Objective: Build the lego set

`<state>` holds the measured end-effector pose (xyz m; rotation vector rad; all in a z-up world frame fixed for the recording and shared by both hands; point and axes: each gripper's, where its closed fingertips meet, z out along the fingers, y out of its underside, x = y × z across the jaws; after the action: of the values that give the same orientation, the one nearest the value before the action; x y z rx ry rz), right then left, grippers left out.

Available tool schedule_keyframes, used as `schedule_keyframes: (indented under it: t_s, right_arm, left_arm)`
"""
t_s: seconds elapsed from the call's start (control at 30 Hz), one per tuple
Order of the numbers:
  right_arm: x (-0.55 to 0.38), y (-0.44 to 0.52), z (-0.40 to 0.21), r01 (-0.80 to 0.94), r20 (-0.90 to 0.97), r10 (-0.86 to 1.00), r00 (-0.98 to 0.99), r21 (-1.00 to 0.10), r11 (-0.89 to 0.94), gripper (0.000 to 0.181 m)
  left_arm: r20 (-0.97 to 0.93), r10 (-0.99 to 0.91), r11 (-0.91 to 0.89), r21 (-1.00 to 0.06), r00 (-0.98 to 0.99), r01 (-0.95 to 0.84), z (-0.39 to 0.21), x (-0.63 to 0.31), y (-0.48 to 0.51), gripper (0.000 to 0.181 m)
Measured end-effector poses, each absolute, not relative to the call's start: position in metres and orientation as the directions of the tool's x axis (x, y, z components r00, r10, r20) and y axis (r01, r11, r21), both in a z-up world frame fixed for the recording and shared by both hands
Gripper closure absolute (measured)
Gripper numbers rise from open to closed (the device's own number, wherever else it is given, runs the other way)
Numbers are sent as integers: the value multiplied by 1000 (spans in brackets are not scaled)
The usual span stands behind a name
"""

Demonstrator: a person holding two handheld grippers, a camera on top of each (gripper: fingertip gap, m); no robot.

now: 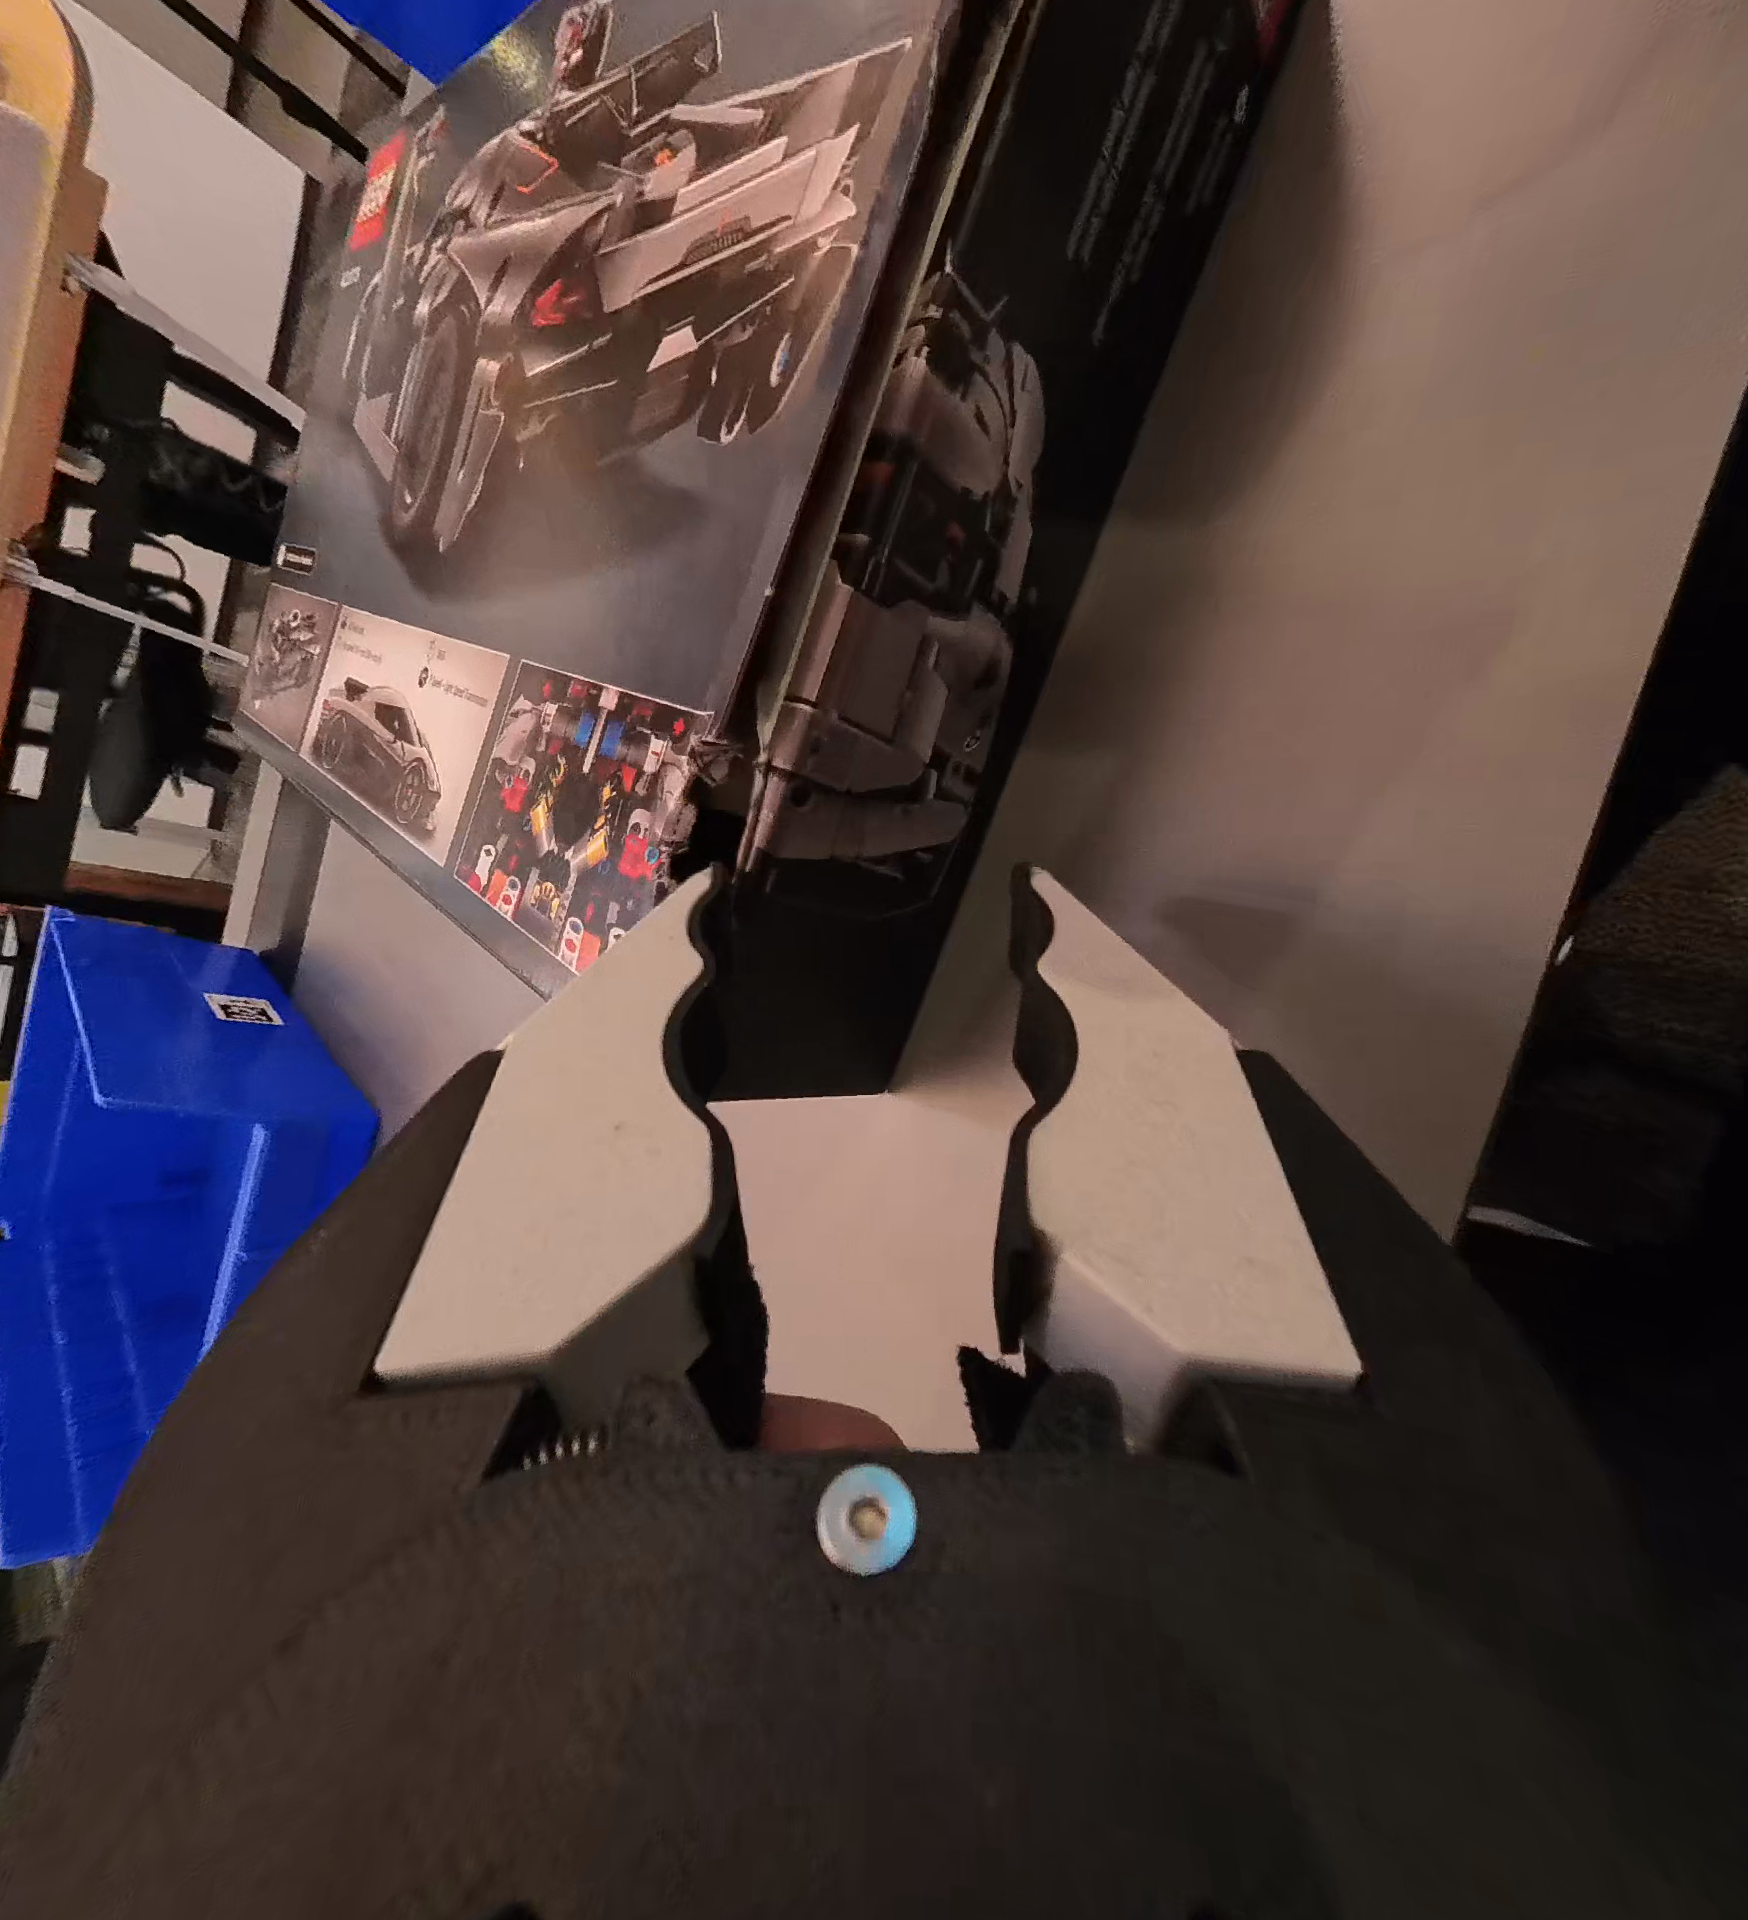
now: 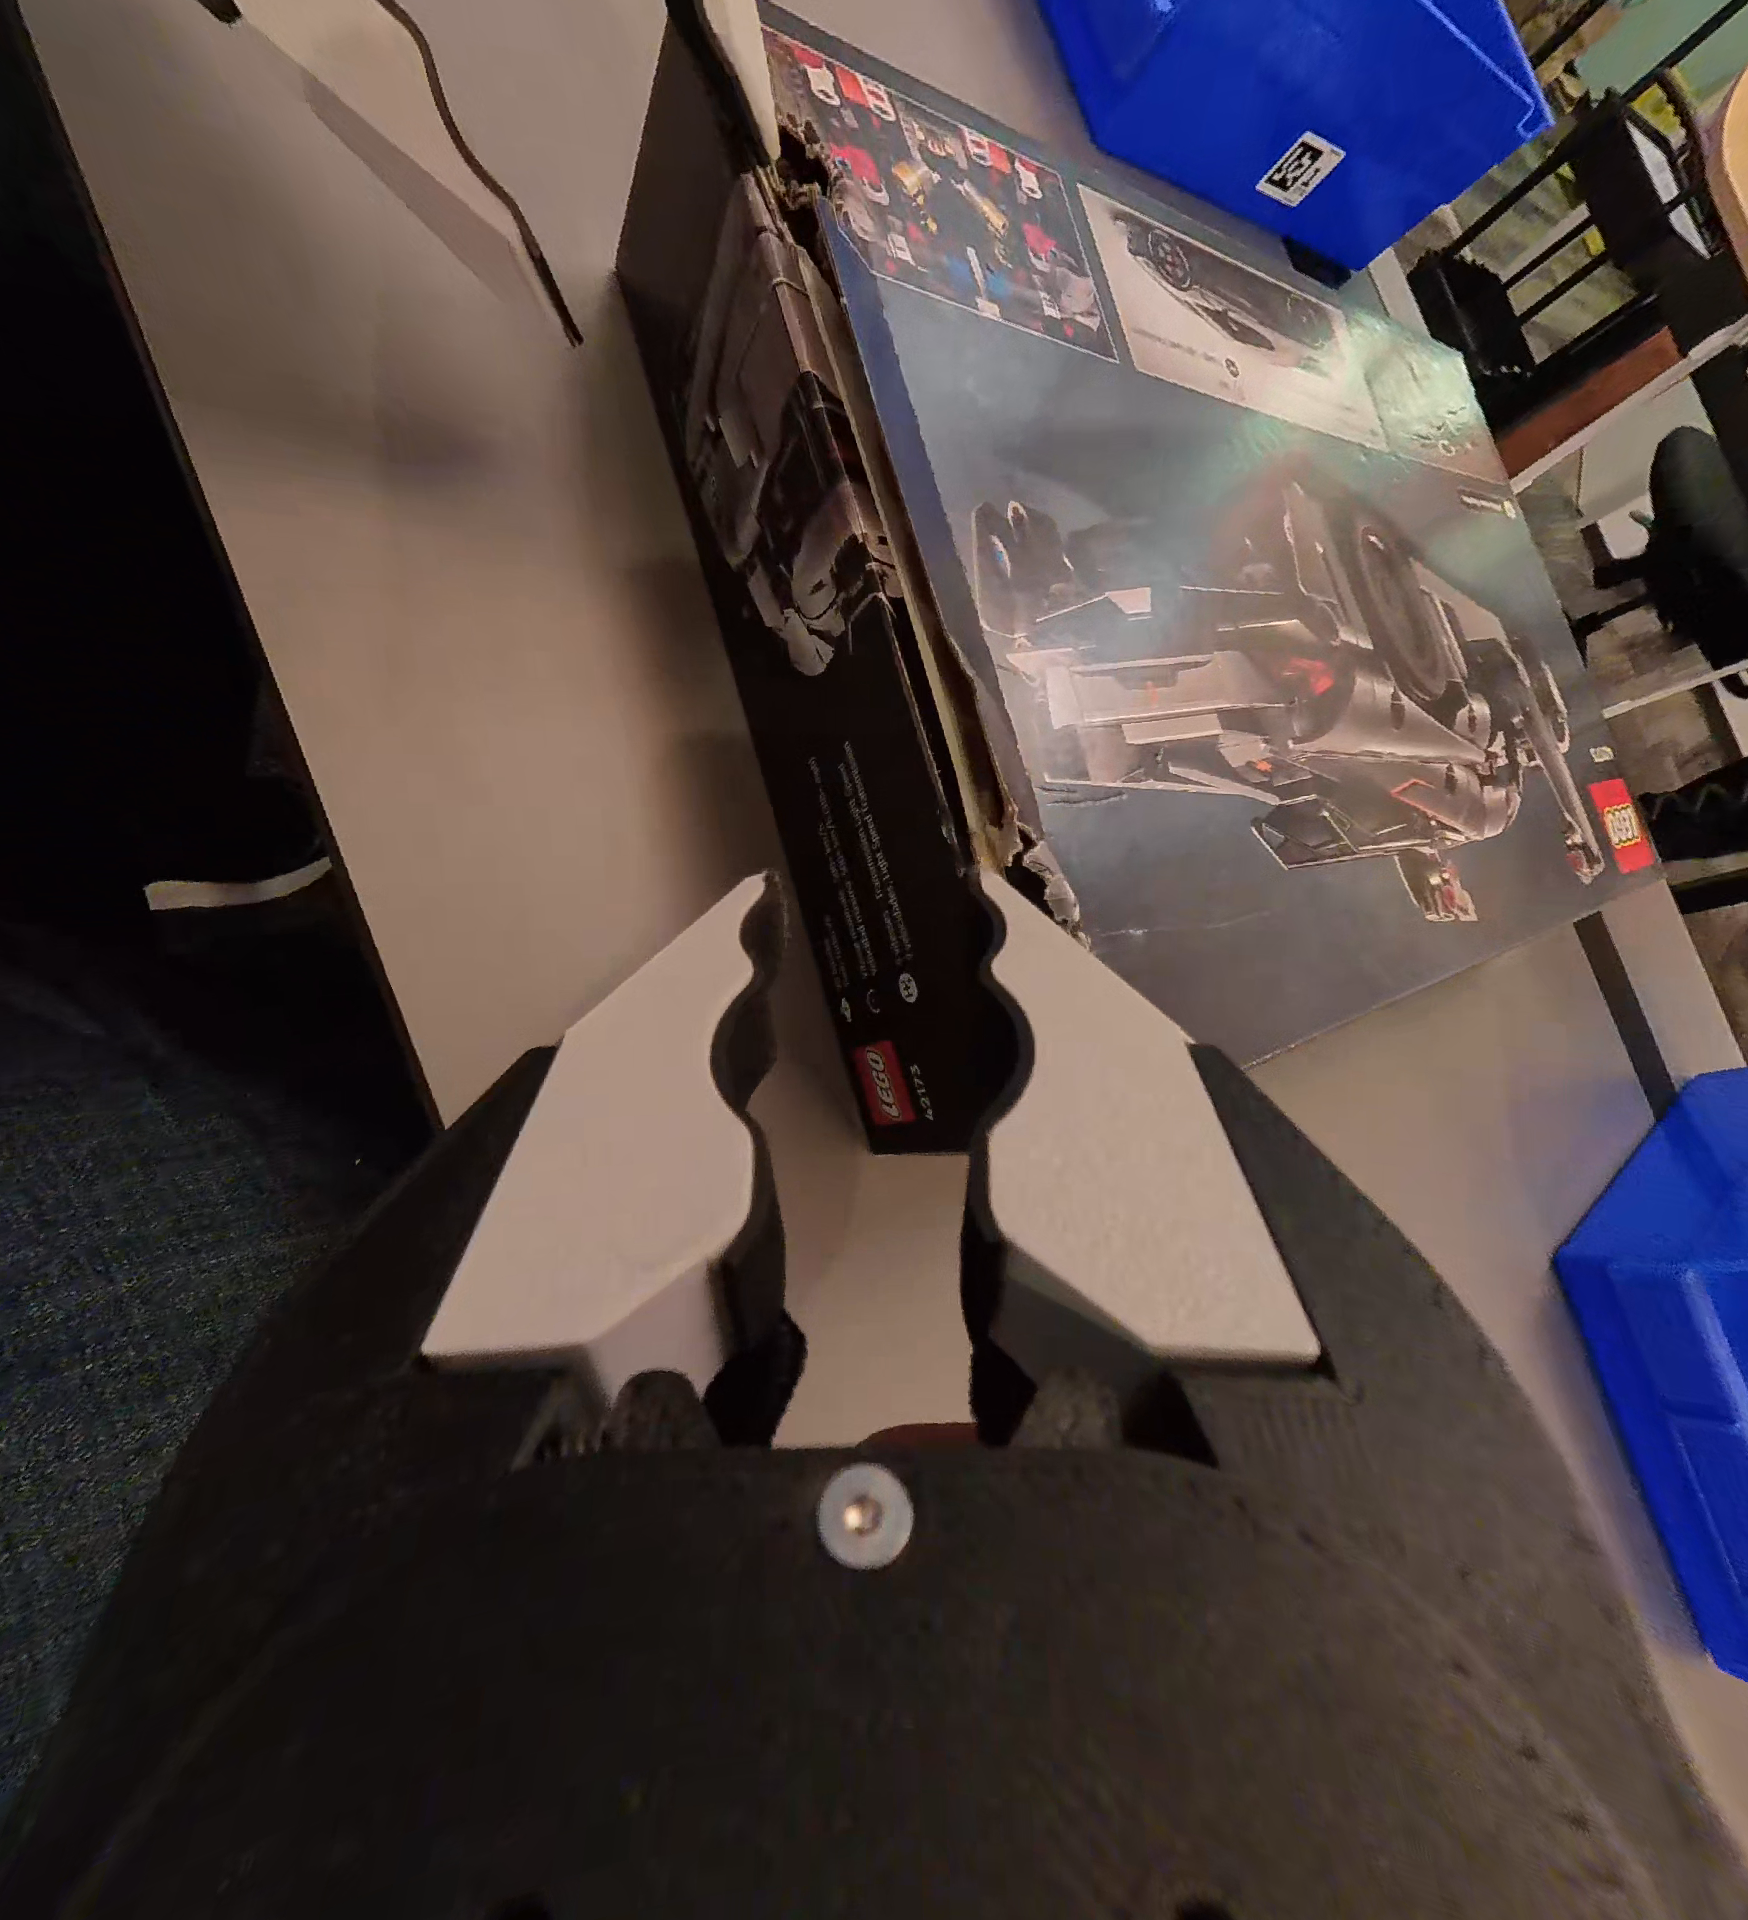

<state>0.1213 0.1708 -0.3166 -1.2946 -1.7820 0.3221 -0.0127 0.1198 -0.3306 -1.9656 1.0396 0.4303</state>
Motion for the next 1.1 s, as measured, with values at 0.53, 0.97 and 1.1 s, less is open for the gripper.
schedule_keyframes:
  t_s: [0.53, 0.97, 1.1]
  right_arm:
    - [123, 177, -313, 619, 494, 869, -38, -671, 409, 174]
    - [125, 178, -312, 551, 540, 841, 36, -712, 434, 181]
    - [126, 172, -312, 552, 478, 878, 3, -733, 397, 164]
  left_arm:
    - [-667, -490, -235, -518, 561, -822, -327, -16, 120, 149]
    - [-721, -456, -191, -493, 522, -849, -328, -13, 112, 148]
    - [-708, -480, -190, -494, 519, -849, -324, -14, 115, 152]
